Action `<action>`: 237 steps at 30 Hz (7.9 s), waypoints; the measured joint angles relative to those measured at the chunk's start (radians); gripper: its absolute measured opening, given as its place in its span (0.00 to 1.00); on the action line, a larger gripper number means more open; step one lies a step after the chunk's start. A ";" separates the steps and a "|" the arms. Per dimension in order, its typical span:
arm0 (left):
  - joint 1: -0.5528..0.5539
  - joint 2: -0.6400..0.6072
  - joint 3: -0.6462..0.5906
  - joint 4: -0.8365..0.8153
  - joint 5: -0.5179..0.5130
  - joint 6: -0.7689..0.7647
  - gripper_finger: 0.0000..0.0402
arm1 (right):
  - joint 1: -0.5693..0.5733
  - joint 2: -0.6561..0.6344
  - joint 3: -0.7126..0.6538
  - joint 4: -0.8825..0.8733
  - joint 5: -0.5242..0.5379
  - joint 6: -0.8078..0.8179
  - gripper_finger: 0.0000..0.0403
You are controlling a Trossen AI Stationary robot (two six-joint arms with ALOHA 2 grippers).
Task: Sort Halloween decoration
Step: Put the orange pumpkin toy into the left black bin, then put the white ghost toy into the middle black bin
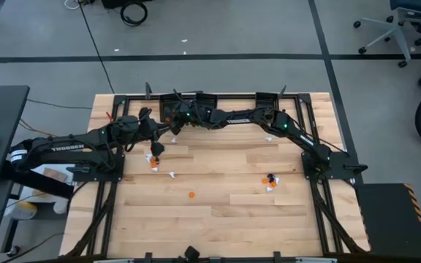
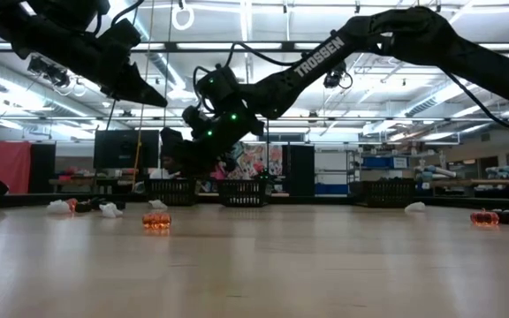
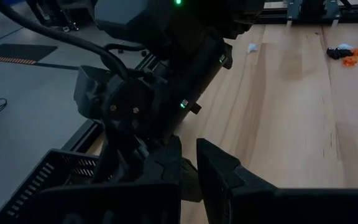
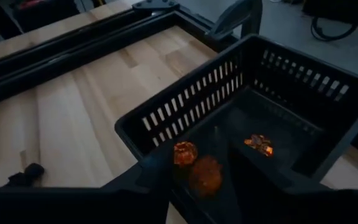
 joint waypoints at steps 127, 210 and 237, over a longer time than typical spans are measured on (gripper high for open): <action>-0.101 0.220 -0.001 0.090 0.002 0.035 0.07 | 0.525 -0.899 -1.109 -0.878 -0.183 0.256 0.25; -0.101 0.220 -0.001 0.086 0.002 0.034 0.07 | 0.557 -1.036 -1.177 -0.602 -0.021 0.231 0.22; -0.102 0.220 -0.001 0.094 0.002 0.030 0.07 | 0.234 -0.862 -1.082 -0.101 0.026 -0.107 0.22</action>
